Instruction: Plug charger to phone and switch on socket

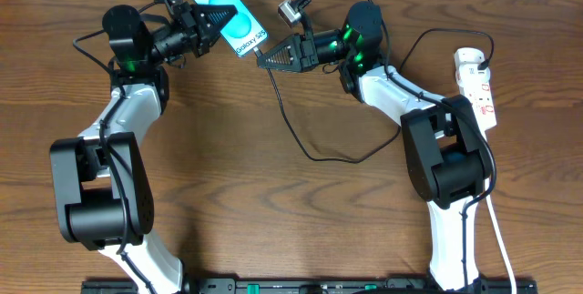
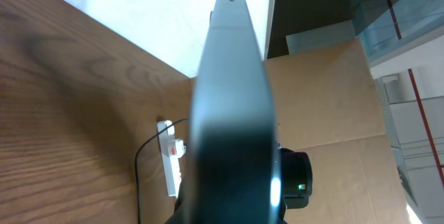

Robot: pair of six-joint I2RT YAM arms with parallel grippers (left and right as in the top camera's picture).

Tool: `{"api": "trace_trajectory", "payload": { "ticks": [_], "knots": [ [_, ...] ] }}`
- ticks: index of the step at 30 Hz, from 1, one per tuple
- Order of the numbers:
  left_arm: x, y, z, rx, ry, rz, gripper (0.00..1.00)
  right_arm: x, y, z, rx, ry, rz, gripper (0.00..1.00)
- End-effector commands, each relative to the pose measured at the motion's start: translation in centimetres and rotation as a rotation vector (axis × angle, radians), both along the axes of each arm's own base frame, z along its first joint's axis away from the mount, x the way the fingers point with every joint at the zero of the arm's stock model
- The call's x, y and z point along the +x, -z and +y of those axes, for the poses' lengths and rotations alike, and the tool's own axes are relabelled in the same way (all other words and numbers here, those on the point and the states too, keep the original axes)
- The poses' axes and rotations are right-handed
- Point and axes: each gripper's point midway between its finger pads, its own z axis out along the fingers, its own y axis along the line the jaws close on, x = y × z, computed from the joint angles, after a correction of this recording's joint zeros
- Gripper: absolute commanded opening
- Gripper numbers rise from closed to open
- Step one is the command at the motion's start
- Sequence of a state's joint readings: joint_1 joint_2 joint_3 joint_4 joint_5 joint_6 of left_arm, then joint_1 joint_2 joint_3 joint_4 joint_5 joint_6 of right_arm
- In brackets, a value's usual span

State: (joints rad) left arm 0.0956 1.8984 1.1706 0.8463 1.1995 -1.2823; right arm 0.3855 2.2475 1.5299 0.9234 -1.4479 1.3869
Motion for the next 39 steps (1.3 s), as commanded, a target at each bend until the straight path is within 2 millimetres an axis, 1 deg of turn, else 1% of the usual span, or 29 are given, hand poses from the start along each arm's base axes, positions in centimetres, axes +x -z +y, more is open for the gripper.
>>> {"api": "trace_trajectory", "payload": {
  "ticks": [1,15,23,39],
  "knots": [
    [-1.8,-1.0,-2.8,0.014,0.121,-0.049,0.07,1.0,-0.7,0.6,0.019,0.064,-0.005,0.01],
    [-2.2,-1.0,-3.0,0.020,0.146,-0.059,0.07,1.1,-0.7,0.4,0.021,0.065,-0.009,0.01],
    [-2.8,-0.9,-3.2,0.023,0.183,-0.062,0.07,1.3,-0.6,-0.4,0.016,0.058,-0.010,0.01],
    [-3.2,-0.9,-3.3,0.028,0.205,-0.073,0.07,1.4,-0.8,-0.4,0.022,0.067,-0.018,0.01]
  ]
}}
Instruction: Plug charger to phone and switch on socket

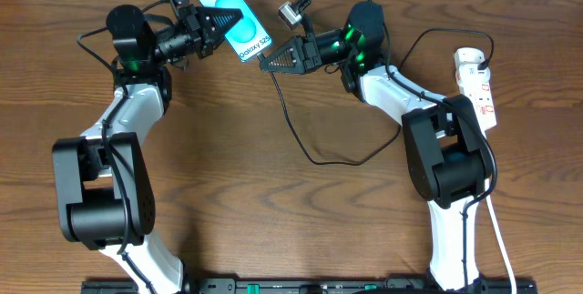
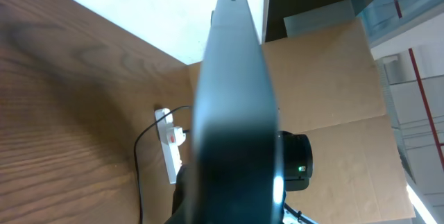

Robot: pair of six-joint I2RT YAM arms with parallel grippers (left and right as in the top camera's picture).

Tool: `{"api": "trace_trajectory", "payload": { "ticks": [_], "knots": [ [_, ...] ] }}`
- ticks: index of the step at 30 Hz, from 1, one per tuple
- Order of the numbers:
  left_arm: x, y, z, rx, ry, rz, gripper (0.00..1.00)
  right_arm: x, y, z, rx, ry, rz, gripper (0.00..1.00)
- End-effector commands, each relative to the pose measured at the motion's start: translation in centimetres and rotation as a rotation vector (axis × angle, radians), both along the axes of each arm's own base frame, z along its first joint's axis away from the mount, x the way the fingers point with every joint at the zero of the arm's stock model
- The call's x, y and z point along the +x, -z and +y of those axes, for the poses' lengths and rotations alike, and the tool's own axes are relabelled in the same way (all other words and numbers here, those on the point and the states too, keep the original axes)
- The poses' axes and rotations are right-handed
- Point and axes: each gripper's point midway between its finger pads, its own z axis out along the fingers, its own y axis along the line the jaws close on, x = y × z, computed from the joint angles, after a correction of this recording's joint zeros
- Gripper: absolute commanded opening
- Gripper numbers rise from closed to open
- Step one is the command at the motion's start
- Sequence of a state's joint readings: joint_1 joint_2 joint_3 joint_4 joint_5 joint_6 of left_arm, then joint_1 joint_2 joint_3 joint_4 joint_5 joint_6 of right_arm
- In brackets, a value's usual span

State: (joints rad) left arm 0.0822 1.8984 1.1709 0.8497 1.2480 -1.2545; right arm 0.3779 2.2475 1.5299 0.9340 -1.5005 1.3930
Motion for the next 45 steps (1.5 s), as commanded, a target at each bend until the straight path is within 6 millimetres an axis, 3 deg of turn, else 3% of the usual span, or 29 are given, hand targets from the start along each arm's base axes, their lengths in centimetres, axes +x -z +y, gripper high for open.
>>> {"api": "trace_trajectory", "payload": {
  "ticks": [1,45],
  "knots": [
    [-2.42,-0.85,-2.31,0.014,0.151,-0.044,0.07,2.02,-1.01,0.21,0.034,0.114,-0.014,0.01],
    [-2.69,-0.83,-2.44,0.015,0.168,-0.044,0.07,2.67,-1.13,0.10,0.039,0.147,-0.008,0.01]
  ]
}}
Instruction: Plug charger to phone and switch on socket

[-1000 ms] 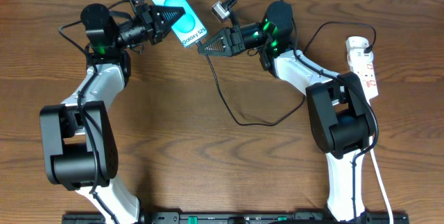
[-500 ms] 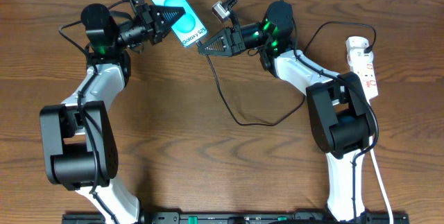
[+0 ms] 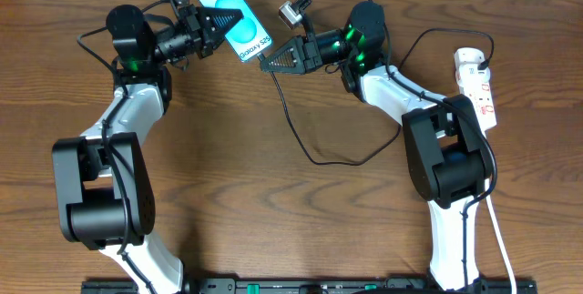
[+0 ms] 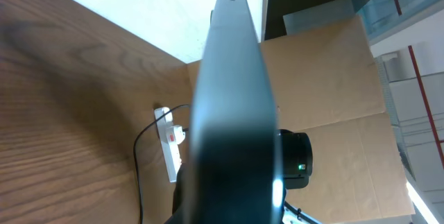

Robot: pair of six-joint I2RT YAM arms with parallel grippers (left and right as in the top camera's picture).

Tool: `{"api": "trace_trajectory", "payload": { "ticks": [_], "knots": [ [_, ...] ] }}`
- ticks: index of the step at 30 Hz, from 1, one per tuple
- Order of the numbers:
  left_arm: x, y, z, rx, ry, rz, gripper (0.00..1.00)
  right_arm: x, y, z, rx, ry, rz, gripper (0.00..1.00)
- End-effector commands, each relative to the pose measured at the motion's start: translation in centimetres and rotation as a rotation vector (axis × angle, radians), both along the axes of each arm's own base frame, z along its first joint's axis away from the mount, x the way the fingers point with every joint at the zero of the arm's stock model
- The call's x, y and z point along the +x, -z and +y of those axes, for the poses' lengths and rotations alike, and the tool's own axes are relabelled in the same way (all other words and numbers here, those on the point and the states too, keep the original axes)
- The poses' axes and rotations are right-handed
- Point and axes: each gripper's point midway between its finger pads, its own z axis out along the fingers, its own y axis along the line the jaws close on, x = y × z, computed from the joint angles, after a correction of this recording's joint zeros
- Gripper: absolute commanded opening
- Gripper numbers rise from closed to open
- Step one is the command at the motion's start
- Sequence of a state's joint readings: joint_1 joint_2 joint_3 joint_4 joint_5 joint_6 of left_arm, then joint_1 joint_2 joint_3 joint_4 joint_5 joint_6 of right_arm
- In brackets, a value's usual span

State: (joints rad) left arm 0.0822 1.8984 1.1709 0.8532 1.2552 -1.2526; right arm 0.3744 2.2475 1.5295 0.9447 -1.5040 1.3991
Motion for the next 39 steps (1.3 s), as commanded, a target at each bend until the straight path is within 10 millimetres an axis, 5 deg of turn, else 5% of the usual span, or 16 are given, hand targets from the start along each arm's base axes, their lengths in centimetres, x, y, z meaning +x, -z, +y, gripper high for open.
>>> {"api": "trace_trajectory", "payload": {
  "ticks": [1,39],
  "knots": [
    [-2.58,-0.79,-2.39,0.014,0.161,-0.039,0.07,2.65,-1.07,0.27,0.039,0.148,-0.004,0.01],
    [-3.55,-0.72,-2.65,0.028,0.219,-0.070,0.07,3.29,-2.01,-0.24,0.064,0.183,-0.011,0.01]
  ]
}}
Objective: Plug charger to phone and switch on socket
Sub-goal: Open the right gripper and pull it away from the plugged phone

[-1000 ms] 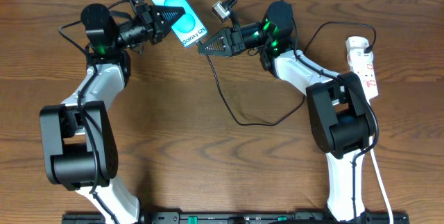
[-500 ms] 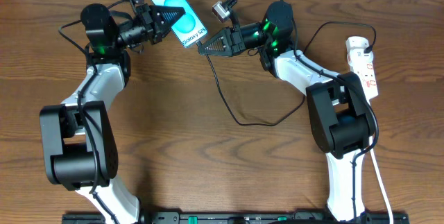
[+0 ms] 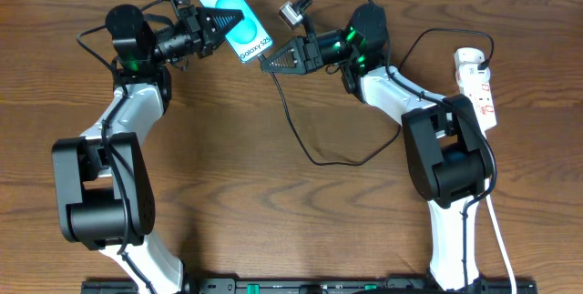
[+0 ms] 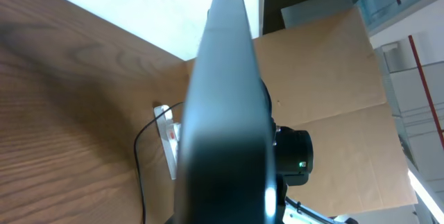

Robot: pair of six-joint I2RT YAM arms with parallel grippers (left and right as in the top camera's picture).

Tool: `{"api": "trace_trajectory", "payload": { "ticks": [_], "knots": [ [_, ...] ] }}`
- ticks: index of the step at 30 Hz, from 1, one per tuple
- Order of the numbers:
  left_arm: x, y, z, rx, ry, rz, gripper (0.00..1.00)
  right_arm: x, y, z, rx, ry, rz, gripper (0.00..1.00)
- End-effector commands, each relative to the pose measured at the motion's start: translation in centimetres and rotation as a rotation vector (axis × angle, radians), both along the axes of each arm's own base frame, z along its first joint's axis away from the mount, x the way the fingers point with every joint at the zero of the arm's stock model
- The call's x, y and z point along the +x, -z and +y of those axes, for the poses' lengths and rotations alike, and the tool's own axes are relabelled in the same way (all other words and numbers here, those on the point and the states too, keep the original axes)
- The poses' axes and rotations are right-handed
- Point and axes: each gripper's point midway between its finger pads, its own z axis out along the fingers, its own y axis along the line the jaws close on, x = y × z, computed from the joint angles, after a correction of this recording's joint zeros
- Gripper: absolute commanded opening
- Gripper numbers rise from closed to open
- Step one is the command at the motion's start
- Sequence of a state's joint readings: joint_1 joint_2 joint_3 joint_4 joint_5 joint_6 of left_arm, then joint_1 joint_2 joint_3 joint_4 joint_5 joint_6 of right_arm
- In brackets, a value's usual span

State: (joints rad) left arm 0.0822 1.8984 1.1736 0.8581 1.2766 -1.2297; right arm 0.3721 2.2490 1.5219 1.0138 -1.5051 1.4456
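My left gripper (image 3: 217, 14) is shut on the phone (image 3: 247, 33), holding it off the table at the back with its lit screen facing up. In the left wrist view the phone (image 4: 225, 92) shows edge-on and fills the middle. My right gripper (image 3: 269, 62) is shut on the charger plug, its tip right at the phone's lower end; whether the plug is seated cannot be told. The black charger cable (image 3: 317, 158) loops over the table toward the white power strip (image 3: 479, 85) at the right edge.
The wooden table (image 3: 273, 221) runs under both arms. The power strip (image 4: 165, 137) peeks out beside the phone in the left wrist view, with the right arm's joint (image 4: 295, 158) and brown cardboard (image 4: 333, 92) behind. Camera cables arc above both wrists.
Both arms stay almost where they were. In the left wrist view the phone sits slightly lower and wider and now covers more of the power strip.
At the oldest moment the left gripper held the phone up at the back and the right gripper held the plug near its lower end. The phone then sat slightly further back and left. Since then both have stayed almost still, plug tip at the phone's end.
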Motion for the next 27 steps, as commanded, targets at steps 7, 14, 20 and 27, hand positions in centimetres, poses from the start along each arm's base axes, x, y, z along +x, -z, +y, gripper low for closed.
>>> {"api": "trace_trajectory", "payload": {
  "ticks": [7,14,20,27],
  "knots": [
    [-3.24,-0.58,-2.48,0.019,0.197,-0.041,0.07,3.41,-1.75,-0.06,0.058,0.182,0.001,0.17],
    [-3.24,-0.58,-2.47,0.019,0.197,-0.041,0.07,3.33,-1.72,-0.07,0.057,0.178,0.001,0.32],
    [-3.24,-0.58,-2.48,0.019,0.197,-0.041,0.07,3.29,-1.71,-0.07,0.056,0.175,0.000,0.38],
    [-3.43,-0.56,-2.52,0.019,0.209,-0.041,0.07,3.32,-1.75,-0.14,0.059,0.176,-0.008,0.97]
  ]
}}
